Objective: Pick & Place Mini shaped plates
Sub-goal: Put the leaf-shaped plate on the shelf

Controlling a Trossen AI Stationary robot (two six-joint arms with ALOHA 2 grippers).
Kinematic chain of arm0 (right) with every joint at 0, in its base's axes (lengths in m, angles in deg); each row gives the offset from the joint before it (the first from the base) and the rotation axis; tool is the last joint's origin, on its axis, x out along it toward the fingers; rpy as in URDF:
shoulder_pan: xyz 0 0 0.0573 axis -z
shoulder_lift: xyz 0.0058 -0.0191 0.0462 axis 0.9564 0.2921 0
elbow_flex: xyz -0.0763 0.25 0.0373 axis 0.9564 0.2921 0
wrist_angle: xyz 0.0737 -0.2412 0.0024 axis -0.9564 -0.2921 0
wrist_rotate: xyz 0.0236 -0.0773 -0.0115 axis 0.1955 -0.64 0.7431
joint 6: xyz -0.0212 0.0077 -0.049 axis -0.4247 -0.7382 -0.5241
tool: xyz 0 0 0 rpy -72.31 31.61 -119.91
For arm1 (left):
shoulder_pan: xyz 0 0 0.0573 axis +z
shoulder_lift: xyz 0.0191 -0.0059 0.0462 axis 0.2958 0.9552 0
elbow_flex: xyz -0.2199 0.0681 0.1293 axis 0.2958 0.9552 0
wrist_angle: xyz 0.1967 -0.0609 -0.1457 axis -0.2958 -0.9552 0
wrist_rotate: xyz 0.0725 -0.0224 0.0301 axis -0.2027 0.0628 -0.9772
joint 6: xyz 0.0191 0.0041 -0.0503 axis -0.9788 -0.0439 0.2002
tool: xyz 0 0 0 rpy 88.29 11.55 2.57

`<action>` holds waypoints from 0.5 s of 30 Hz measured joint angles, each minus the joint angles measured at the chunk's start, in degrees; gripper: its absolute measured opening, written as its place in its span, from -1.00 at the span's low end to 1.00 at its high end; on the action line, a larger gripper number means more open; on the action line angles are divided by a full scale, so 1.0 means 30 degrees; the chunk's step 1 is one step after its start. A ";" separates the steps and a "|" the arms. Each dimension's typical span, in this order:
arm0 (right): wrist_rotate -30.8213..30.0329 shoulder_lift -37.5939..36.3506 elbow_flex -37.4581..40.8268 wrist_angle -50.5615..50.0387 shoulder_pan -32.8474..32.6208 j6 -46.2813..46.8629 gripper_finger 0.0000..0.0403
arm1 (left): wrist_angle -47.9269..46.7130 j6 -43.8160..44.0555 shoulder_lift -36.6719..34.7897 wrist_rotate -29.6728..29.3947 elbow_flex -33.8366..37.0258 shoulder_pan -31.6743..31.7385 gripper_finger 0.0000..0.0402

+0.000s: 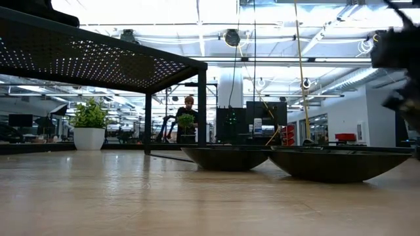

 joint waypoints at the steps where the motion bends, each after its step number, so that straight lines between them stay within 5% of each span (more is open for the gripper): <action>1: -0.0263 -0.0283 0.0000 0.0569 0.0000 -0.0594 -0.99 | 0.0000 0.0000 0.0000 0.0001 -0.0003 0.0000 0.27; 5: -0.1784 -0.1410 -0.0007 0.3017 0.0000 -0.3665 -1.00 | 0.0000 0.0000 0.0000 0.0001 -0.0002 0.0000 0.27; 8: -0.4913 -0.1842 0.0016 0.6306 0.0000 -0.7824 -1.00 | 0.0000 -0.0004 0.0000 0.0001 0.0000 0.0004 0.27; 11: -0.7952 -0.1669 0.1033 1.3316 0.0078 -1.3353 -0.99 | 0.0000 0.0000 0.0007 0.0001 0.0000 0.0000 0.27; 15: -0.8538 -0.0690 0.3291 2.4328 0.0897 -2.0525 -1.00 | 0.0000 0.0000 0.0000 -0.0006 0.0000 0.0004 0.27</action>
